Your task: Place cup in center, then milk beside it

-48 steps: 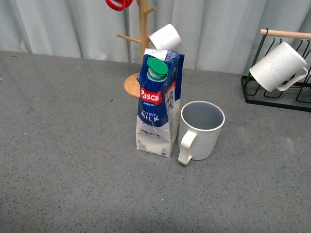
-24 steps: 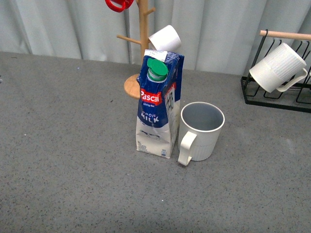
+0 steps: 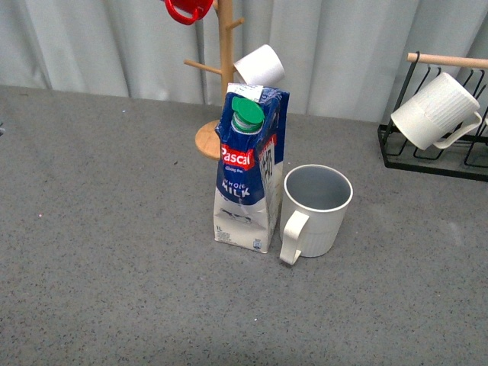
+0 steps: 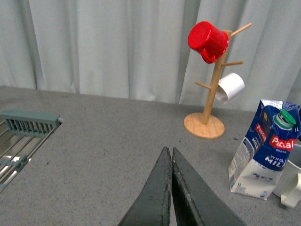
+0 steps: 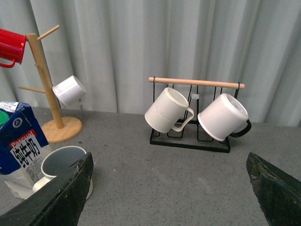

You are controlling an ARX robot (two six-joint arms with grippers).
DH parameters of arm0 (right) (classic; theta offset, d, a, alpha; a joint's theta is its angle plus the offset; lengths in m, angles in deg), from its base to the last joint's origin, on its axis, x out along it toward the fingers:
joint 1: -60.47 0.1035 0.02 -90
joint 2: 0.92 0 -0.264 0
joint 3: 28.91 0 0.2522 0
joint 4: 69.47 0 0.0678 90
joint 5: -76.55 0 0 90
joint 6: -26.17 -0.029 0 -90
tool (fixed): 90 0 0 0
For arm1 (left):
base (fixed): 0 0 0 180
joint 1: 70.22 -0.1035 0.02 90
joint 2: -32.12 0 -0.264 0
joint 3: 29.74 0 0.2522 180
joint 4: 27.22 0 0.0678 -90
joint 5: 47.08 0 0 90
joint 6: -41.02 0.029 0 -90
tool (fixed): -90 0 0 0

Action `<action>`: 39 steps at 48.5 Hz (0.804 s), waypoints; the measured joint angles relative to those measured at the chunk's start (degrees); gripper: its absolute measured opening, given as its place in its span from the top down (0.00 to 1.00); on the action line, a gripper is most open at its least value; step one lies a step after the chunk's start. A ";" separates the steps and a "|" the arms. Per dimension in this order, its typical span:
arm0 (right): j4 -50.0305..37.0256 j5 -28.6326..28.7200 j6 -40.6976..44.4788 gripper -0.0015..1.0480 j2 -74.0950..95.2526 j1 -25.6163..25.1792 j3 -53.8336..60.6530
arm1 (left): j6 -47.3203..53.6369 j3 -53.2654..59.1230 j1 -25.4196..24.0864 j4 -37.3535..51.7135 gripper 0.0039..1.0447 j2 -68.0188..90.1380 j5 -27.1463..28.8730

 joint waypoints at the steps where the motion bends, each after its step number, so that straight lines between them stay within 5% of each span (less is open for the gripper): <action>1: 0.00 0.02 0.00 0.09 0.00 0.00 0.00 | 0.00 0.00 0.00 -0.07 0.96 -0.20 0.00; 6: 0.00 0.02 0.00 0.09 0.00 0.00 0.00 | -0.04 0.00 0.00 -0.28 0.94 -0.35 0.00; 29: 0.00 0.02 0.00 0.09 0.00 0.00 0.00 | -0.02 0.00 0.00 -0.35 0.07 -0.37 0.00; 39: 0.00 0.02 0.00 0.09 0.00 0.00 0.00 | 0.11 0.00 0.00 -0.35 0.06 -0.37 0.00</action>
